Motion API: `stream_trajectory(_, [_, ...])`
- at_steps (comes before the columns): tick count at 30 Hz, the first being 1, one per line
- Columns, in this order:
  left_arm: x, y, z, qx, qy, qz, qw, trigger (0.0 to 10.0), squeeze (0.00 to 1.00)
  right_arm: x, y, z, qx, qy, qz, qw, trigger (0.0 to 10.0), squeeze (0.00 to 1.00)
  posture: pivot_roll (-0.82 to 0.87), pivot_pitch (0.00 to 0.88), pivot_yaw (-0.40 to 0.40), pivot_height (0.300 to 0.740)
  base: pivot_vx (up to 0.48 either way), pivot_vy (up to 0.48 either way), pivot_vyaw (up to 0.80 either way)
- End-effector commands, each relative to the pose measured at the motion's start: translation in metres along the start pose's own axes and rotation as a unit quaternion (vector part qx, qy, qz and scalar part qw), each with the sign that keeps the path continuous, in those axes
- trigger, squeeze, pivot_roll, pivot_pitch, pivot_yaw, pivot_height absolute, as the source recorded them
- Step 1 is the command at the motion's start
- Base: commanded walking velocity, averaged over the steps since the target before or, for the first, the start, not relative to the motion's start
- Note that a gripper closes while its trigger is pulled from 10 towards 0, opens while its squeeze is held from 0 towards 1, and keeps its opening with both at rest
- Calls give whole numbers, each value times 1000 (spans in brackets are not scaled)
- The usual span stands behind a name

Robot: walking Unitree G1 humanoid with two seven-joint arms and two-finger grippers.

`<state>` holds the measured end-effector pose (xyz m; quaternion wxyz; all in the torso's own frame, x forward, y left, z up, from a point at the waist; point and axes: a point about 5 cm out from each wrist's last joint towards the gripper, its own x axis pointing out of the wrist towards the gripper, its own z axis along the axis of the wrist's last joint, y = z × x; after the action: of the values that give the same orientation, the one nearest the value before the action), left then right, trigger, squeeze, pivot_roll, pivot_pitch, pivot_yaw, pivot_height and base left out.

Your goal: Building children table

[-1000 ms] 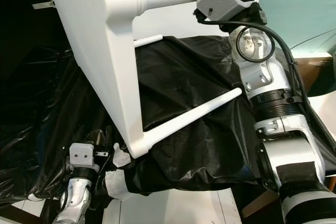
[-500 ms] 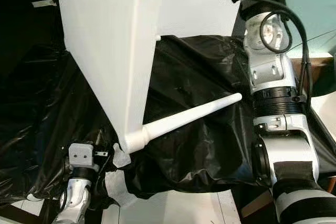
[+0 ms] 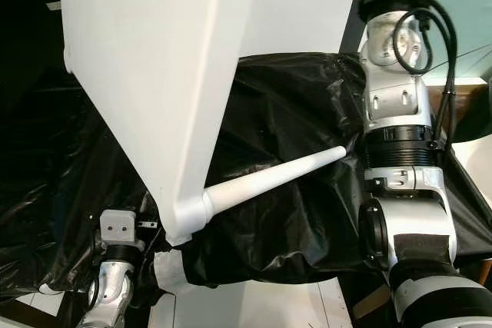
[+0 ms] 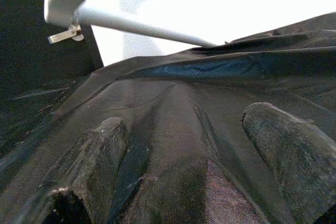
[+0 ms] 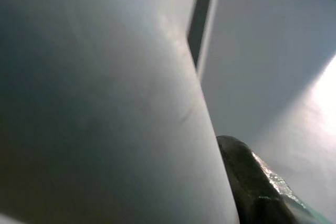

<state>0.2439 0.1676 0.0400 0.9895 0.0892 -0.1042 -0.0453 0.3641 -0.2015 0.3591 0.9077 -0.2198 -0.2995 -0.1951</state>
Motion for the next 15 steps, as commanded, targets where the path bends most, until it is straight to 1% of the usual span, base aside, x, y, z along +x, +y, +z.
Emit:
stream_trajectory(1, [-25, -14, -27, -13, 90, -22, 996, 10000, 0, -15, -6, -55, 73, 162, -36, 983, 0, 0, 47, 0, -20, 740, 0, 0, 0])
stream_trajectory(2, [-25, -14, -27, -13, 91, -22, 996, 10000, 0, -17, -10, -59, 78, 172, -51, 981, 0, 0, 46, 0, -18, 740, 0, 0, 0])
stream_trajectory(3, [-25, -14, -27, -13, 91, -22, 996, 10000, 0, -17, -10, -59, 78, 172, -51, 981, 0, 0, 46, 0, -18, 740, 0, 0, 0])
stream_trajectory(4, [-24, -13, -28, -12, 91, -23, 996, 10000, 0, -18, -14, -63, 82, 180, -63, 978, 0, 0, 46, 0, -17, 740, 0, 0, 0])
stream_trajectory(5, [-24, -13, -28, -12, 91, -23, 996, 10000, 0, -18, -14, -63, 82, 180, -63, 978, 0, 0, 46, 0, -17, 740, 0, 0, 0])
stream_trajectory(7, [-24, -12, -28, -11, 91, -25, 995, 10000, 0, -24, -19, -69, 98, 199, -79, 972, 0, 0, 44, 0, -13, 740, 0, 0, 0])
stream_trajectory(9, [-24, -12, -28, -11, 91, -25, 995, 10000, 0, -25, -19, -70, 102, 203, -80, 971, 0, 0, 44, 0, -13, 740, 0, 0, 0])
stream_trajectory(13, [-24, -11, -28, -9, 92, -26, 995, 10000, 0, -36, -22, -87, 136, 247, -111, 953, 0, 0, 50, 0, -12, 740, 0, 0, 0])
stream_trajectory(15, [-24, -11, -28, -9, 92, -25, 995, 10000, 0, -38, -23, -89, 138, 253, -116, 951, 0, 0, 52, 0, -12, 740, 0, 0, 0])
